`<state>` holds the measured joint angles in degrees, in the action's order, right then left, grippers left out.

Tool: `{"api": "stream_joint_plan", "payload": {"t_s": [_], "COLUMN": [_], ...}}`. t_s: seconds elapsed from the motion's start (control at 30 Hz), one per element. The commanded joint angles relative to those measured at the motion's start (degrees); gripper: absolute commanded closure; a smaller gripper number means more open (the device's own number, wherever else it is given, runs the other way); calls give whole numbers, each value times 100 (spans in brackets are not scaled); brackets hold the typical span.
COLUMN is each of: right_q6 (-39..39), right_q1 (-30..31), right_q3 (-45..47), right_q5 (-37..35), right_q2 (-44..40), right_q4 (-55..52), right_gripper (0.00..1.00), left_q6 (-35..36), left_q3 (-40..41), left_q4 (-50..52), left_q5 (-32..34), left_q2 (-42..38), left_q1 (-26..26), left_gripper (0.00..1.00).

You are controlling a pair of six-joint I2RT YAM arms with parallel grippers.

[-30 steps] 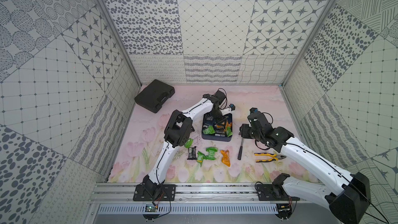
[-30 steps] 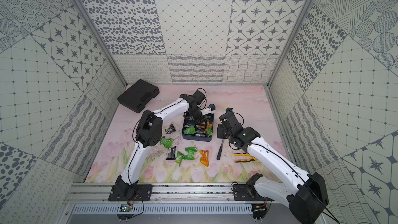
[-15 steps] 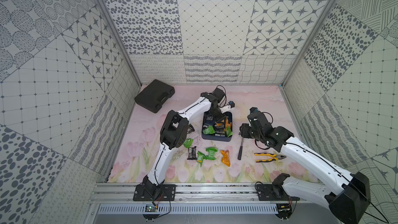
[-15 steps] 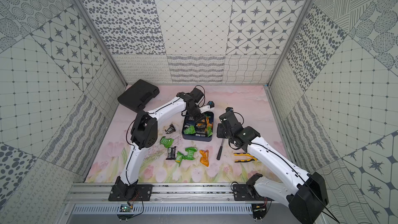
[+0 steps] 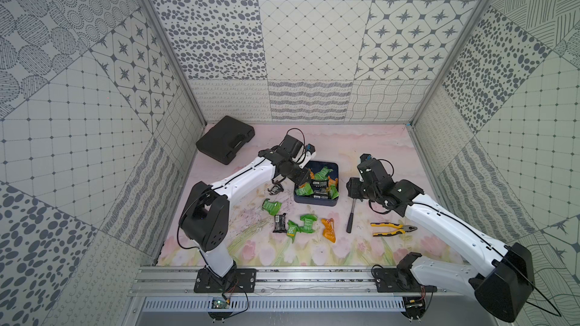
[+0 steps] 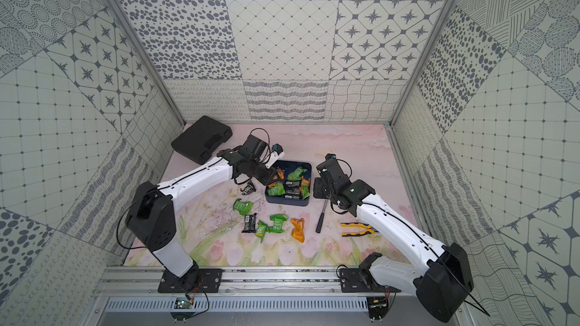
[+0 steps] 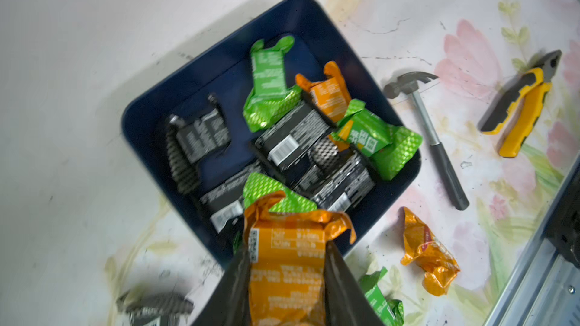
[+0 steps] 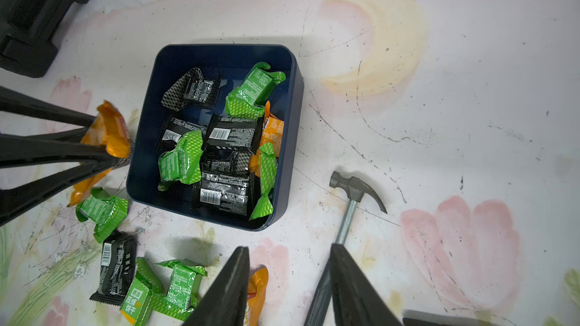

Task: Take the cookies out of the storage box
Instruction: Pick up the cookie from the storage box, then place the cookie at the center of the board.

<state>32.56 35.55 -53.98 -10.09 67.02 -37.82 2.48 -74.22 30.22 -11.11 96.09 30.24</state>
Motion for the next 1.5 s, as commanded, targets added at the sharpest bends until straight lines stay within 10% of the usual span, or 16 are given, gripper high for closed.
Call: {"api": "stream_joint_plan", "payload": {"t_s": [0.0,0.4,1.0,1.23,1.47], "right_q6": [-100,-201,-790,-1022,372], "right_q1": [-13,3,64,102,441], "right_q3": [-165,-331,-842,-1527,-2333], "right_q5": [194,455,542,427,-748], "right_q2": [171,577,1294,2022,3021], "right_q4": [285,460,369,241,181], "right_gripper": [54,55,50,44,41], "left_q6": [-1882,-1517,-1082,-1452,-2390], "left_q3": [1347,2197,2016,2190,2961], "left_q4": [-873,-251,-273,-421,-1165], "left_q5": [734,986,1248,1031,1154], "left_q2": [-1005,-1160,-144,-909,-2456], "left_q1": [-627,-2146,-2355,-2451,-2453], "left_gripper": [84,82,52,39,33]}}
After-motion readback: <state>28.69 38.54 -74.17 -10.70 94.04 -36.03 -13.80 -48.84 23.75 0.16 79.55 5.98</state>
